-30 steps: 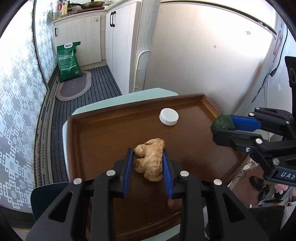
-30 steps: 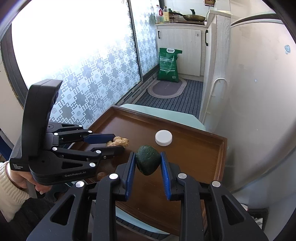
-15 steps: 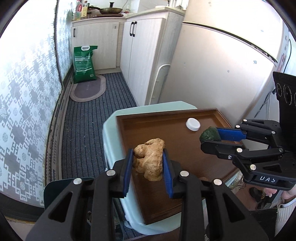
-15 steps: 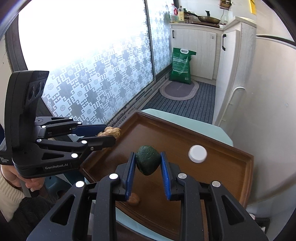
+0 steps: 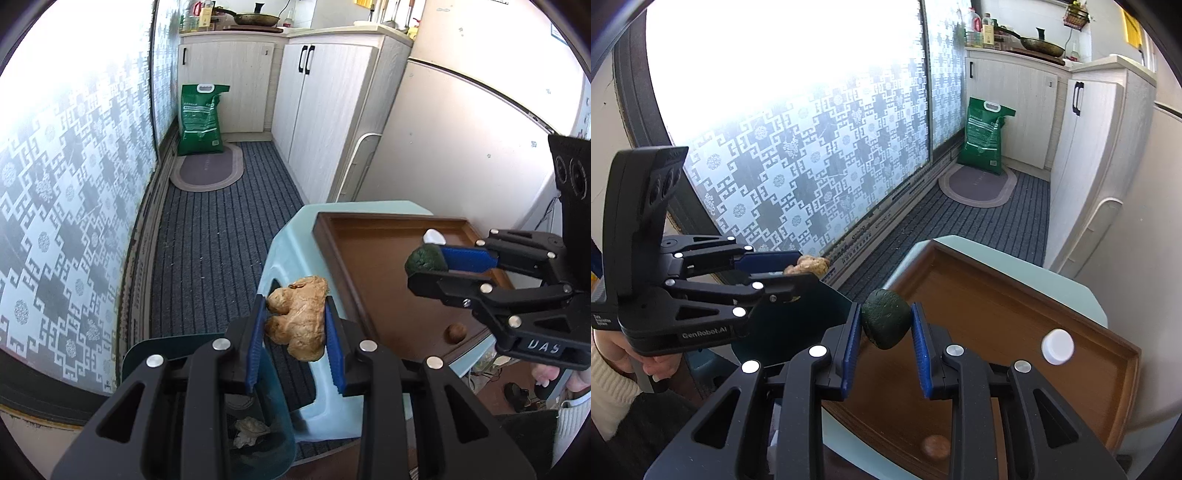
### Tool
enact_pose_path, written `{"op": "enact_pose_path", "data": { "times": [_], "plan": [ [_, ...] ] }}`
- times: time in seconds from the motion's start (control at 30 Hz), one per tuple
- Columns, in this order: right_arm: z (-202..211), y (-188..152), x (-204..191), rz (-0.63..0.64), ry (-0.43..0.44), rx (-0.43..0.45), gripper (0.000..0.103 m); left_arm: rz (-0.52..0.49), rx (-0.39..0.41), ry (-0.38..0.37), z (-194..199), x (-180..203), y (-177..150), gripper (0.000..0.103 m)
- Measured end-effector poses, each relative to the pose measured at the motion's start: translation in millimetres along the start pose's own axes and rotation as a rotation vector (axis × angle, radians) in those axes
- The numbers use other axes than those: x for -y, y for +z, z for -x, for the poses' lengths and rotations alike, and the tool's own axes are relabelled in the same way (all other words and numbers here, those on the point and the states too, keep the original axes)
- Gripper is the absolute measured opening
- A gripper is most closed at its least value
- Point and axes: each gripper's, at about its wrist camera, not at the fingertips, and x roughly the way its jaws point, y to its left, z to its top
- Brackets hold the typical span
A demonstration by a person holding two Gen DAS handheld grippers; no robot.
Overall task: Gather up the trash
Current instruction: 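Carry the ginger root and green item over the green bin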
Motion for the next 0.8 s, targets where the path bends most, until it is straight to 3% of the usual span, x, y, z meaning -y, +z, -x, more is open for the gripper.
{"op": "enact_pose_path", "data": {
  "times": [0.37, 0.8],
  "plan": [
    [-20, 12, -29, 0.006, 0.051, -0.032, 0.027, 0.085, -0.092, 0.041, -15, -38, -34, 0.033],
    [-55, 18, -65, 0.008, 0.060, -0.143, 0.027, 0.146, -0.224, 0.082, -49, -74, -77, 0.033]
  ]
}}
